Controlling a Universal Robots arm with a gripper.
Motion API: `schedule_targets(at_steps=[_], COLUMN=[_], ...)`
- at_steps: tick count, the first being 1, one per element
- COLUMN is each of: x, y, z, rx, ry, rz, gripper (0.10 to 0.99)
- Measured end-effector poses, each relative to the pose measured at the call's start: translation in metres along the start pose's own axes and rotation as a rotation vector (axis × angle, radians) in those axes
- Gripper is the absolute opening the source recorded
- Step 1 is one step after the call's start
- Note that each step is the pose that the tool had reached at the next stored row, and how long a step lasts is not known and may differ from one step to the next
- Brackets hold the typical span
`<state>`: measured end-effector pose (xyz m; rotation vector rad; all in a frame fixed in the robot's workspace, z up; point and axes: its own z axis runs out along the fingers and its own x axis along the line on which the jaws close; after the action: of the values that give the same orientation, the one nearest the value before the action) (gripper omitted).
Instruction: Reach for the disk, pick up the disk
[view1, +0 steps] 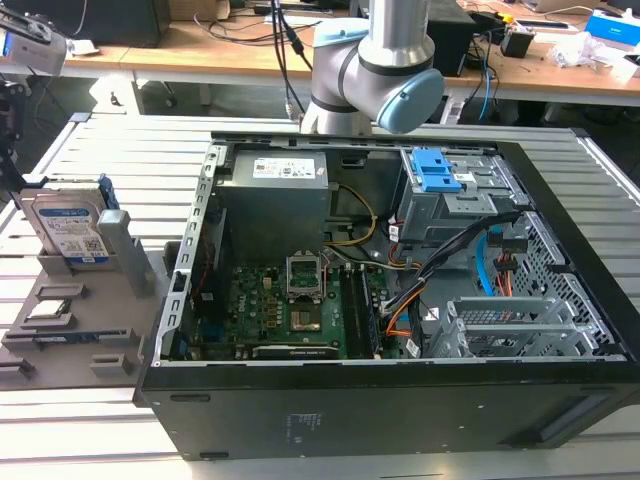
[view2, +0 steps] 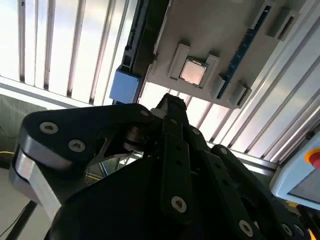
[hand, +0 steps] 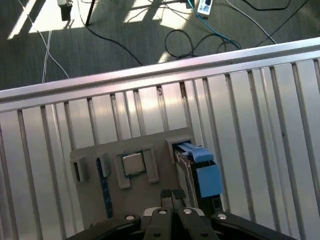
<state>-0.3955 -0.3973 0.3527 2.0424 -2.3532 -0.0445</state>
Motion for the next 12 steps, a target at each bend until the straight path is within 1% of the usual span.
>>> schedule_targets(at_steps=[6, 7, 12], x=[0.0000, 0.0000, 0.0000], y=[0.0000, 0.0000, 0.0000], z=[0.0000, 0.0000, 0.0000], rx=[0.000, 0.000, 0.000], ry=[0.0049, 0.0052, 0.0053], rz=[-0.127, -0.137, -0.137], gripper=[0.106, 0.106, 0.106])
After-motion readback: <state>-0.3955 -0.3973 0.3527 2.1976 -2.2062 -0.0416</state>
